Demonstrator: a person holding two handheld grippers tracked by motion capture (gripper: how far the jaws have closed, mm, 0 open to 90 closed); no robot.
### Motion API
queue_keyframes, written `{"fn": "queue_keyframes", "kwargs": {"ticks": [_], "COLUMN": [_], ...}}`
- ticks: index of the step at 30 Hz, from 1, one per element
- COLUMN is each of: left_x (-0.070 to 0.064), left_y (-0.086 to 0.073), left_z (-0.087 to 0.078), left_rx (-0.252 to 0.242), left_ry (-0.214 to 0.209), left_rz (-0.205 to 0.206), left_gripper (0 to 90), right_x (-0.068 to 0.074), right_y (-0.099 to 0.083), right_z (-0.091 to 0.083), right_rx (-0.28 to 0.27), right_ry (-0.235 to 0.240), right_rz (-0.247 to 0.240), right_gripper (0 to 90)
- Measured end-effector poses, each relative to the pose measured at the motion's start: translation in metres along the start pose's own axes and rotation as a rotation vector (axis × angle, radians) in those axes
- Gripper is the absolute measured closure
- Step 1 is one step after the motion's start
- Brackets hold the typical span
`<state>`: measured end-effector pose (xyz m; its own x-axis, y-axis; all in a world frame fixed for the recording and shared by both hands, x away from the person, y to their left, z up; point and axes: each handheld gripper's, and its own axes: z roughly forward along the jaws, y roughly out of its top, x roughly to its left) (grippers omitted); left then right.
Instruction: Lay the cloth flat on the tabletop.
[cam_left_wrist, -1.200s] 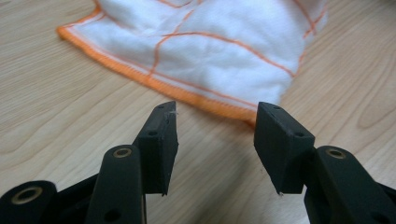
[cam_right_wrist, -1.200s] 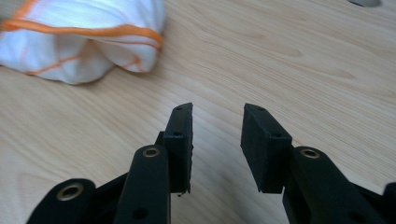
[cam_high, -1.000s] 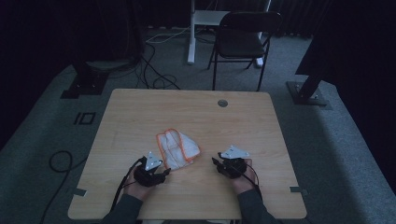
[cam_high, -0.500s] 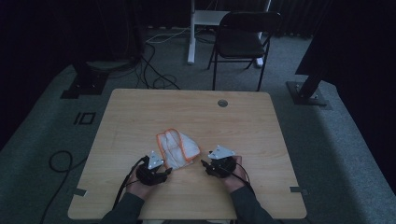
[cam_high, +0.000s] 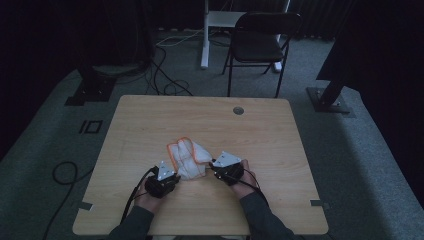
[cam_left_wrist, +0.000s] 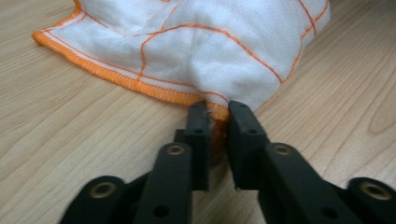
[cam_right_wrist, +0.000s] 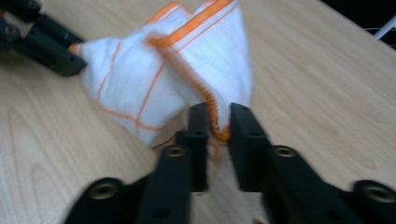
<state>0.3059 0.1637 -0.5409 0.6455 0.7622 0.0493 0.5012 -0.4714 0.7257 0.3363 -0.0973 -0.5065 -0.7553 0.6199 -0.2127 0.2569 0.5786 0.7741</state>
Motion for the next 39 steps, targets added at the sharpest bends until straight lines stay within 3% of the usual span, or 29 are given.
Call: {"fn": "queue_keyframes", "kwargs": {"ticks": [4,7,9,15,25,26,28,31,34,39], "left_x": [0.002,0.005,0.007,0.013,0.024,0.026,0.034,0.043,0.041,0.028], "left_y": [0.000,0.000,-0.001,-0.001,-0.002,-0.003,-0.005,-0.007,-0.006,-0.003], "left_z": [-0.001,-0.002,-0.002,-0.006,-0.011,-0.012,-0.016,-0.019,-0.018,-0.016], "left_rx": [0.008,0.011,0.013,0.000,-0.010,-0.006,-0.013,-0.025,-0.034,-0.060], "left_ry": [0.014,0.024,0.031,0.046,0.066,0.093,0.101,0.092,0.071,0.028], "left_rz": [-0.009,-0.014,-0.018,-0.045,-0.087,-0.100,-0.139,-0.192,-0.176,-0.122], "left_gripper": [85.9,86.4,86.5,86.5,88.7,90.0,90.0,90.0,88.5,77.1], "right_x": [-0.012,-0.030,-0.040,-0.061,-0.083,-0.085,-0.091,-0.104,-0.105,-0.100], "right_y": [0.002,-0.002,-0.006,-0.015,-0.016,-0.016,-0.017,-0.021,-0.024,-0.029], "right_z": [-0.003,-0.005,-0.007,-0.008,0.003,0.003,0.002,-0.004,-0.005,-0.010], "right_rx": [-0.014,-0.009,-0.003,0.011,0.067,0.068,0.083,0.077,0.091,0.078], "right_ry": [-0.043,-0.071,-0.082,-0.107,-0.167,-0.173,-0.216,-0.197,-0.204,-0.185], "right_rz": [0.081,0.193,0.241,0.331,0.376,0.379,0.384,0.433,0.410,0.399], "right_gripper": [87.2,87.8,87.7,87.6,88.3,88.4,88.6,86.9,79.5,66.2]}}
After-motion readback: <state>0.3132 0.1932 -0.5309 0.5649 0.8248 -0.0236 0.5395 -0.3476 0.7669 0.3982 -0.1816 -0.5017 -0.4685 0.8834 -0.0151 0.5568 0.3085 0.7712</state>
